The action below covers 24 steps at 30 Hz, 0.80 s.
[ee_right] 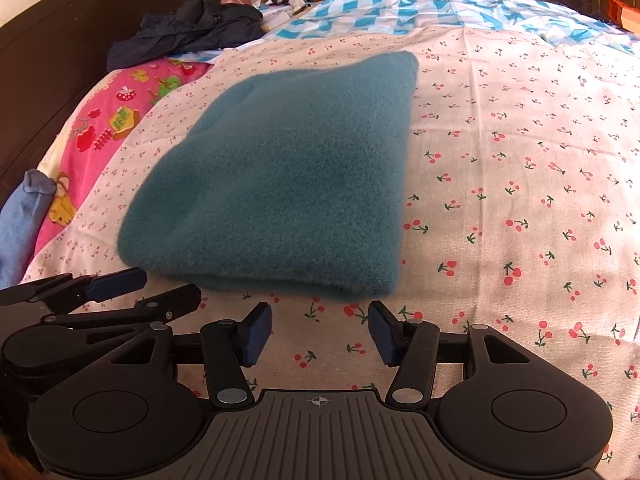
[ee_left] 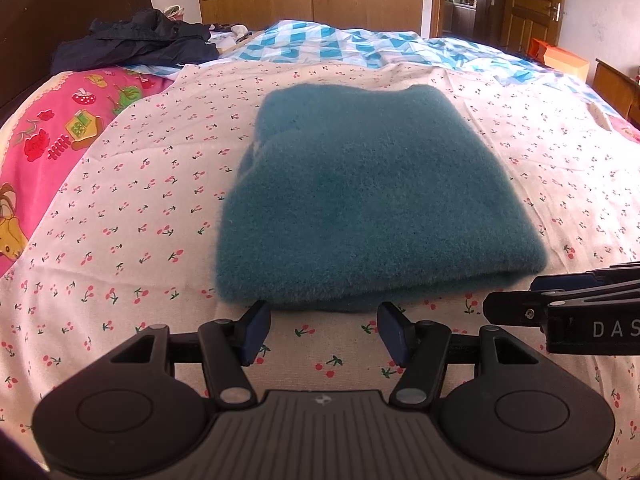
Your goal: Fold small clothes
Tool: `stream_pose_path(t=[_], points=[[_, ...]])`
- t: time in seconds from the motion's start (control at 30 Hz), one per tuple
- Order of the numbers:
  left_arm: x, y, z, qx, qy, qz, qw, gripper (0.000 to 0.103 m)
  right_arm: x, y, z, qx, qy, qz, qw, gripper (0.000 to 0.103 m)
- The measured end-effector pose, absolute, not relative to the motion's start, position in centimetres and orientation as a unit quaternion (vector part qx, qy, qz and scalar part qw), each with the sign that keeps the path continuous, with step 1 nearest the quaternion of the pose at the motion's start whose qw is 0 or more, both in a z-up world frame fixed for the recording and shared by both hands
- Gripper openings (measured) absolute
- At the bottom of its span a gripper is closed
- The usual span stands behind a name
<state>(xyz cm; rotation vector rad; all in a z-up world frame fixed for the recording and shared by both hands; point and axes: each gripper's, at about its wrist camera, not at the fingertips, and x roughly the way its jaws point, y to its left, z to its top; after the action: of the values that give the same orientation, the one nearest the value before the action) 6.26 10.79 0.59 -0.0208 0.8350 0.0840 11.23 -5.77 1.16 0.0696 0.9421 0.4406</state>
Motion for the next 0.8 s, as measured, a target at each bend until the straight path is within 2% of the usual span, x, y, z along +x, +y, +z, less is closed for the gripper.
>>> stream_pose_path(t=[0.8], points=[[6.45,10.75,0.38,-0.012,0.415,0.054,0.908,0.064,10.51,-6.14,1.46,0.021,0.442,0.202,0.874,0.055]])
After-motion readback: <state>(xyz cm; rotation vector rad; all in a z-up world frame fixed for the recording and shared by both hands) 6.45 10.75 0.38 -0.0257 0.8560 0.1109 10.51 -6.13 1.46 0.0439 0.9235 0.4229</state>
